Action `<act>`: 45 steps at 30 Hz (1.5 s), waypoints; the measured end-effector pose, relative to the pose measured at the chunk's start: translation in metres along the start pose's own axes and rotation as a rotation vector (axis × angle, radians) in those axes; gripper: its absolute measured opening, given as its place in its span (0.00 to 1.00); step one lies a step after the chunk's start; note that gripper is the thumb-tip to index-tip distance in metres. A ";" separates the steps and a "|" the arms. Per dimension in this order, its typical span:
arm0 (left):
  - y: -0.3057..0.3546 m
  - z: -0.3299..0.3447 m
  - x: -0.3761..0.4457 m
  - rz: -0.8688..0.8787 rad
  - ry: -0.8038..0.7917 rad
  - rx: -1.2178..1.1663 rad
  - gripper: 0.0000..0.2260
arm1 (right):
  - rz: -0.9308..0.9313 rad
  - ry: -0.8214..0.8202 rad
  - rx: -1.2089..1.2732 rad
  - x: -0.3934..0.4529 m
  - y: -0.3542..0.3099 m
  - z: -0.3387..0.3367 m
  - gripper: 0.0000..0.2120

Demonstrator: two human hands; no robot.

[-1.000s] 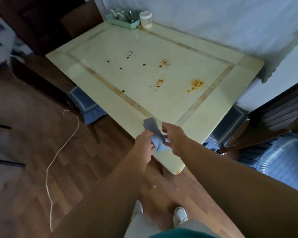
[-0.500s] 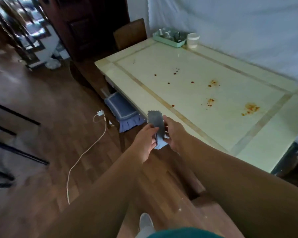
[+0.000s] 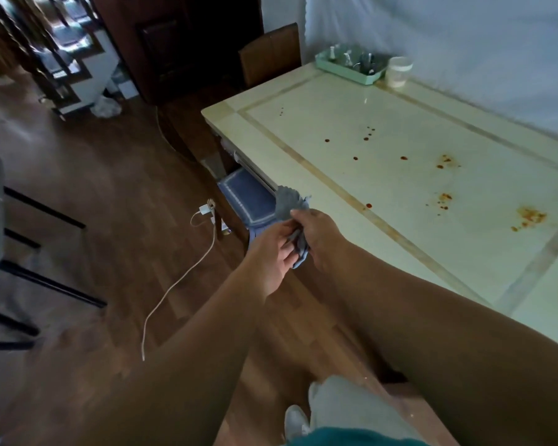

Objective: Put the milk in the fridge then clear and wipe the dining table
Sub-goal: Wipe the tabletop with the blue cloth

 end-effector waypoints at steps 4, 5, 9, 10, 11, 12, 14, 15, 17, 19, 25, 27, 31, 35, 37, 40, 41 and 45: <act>0.009 -0.005 0.034 -0.085 -0.054 -0.133 0.19 | -0.027 0.037 -0.054 0.030 -0.003 0.011 0.09; 0.011 -0.006 0.040 -0.110 -0.056 -0.174 0.21 | -0.021 0.047 -0.056 0.038 -0.004 0.014 0.10; 0.039 -0.011 0.078 -0.114 -0.008 -0.201 0.19 | 0.004 0.026 -0.085 0.082 -0.023 0.036 0.13; 0.047 -0.010 0.089 -0.103 -0.004 -0.186 0.19 | -0.014 0.011 -0.090 0.091 -0.031 0.041 0.14; 0.056 -0.008 0.099 -0.092 0.006 -0.166 0.19 | -0.042 -0.011 -0.083 0.103 -0.040 0.045 0.14; 0.065 -0.004 0.110 -0.083 0.009 -0.158 0.19 | -0.088 -0.031 -0.087 0.114 -0.049 0.048 0.14; 0.080 0.007 0.132 -0.074 -0.010 -0.157 0.20 | -0.182 -0.056 -0.158 0.138 -0.066 0.050 0.11; 0.088 0.014 0.140 -0.066 -0.008 -0.141 0.20 | -0.211 -0.060 -0.188 0.147 -0.073 0.050 0.09; 0.100 0.025 0.156 -0.047 0.030 -0.092 0.20 | -0.226 -0.059 -0.198 0.167 -0.086 0.050 0.07; 0.110 0.035 0.171 -0.031 0.057 -0.059 0.21 | -0.226 -0.053 -0.207 0.183 -0.095 0.053 0.07; 0.143 0.055 0.203 -0.032 0.076 -0.031 0.24 | -0.243 -0.065 -0.207 0.214 -0.124 0.061 0.10; 0.155 0.061 0.212 -0.033 0.045 -0.020 0.23 | -0.262 -0.075 -0.206 0.222 -0.134 0.062 0.12; 0.178 0.077 0.233 -0.040 -0.023 -0.027 0.20 | -0.339 -0.074 -0.290 0.239 -0.152 0.072 0.12; 0.200 0.083 0.263 -0.084 -0.036 -0.054 0.20 | -0.379 -0.075 -0.462 0.256 -0.169 0.085 0.08; 0.213 0.082 0.278 -0.107 -0.026 -0.074 0.18 | -0.424 -0.062 -0.546 0.265 -0.181 0.091 0.06; 0.238 0.077 0.297 -0.127 0.011 -0.084 0.13 | -0.431 -0.018 -0.566 0.279 -0.200 0.104 0.08; 0.246 0.074 0.307 -0.137 0.008 -0.087 0.13 | -0.434 -0.001 -0.559 0.284 -0.206 0.111 0.09; 0.274 0.066 0.341 -0.154 0.025 -0.086 0.12 | -0.408 0.134 -0.510 0.311 -0.221 0.134 0.07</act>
Point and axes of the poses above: each hand's wrist, its own x-axis towards the middle knuckle, its own z-axis out of the palm, y = z × x, the point moved 4 cm from there along x, towards the middle knuckle, and after that the axes turned 7 degrees about y, right-handed, at the moved point
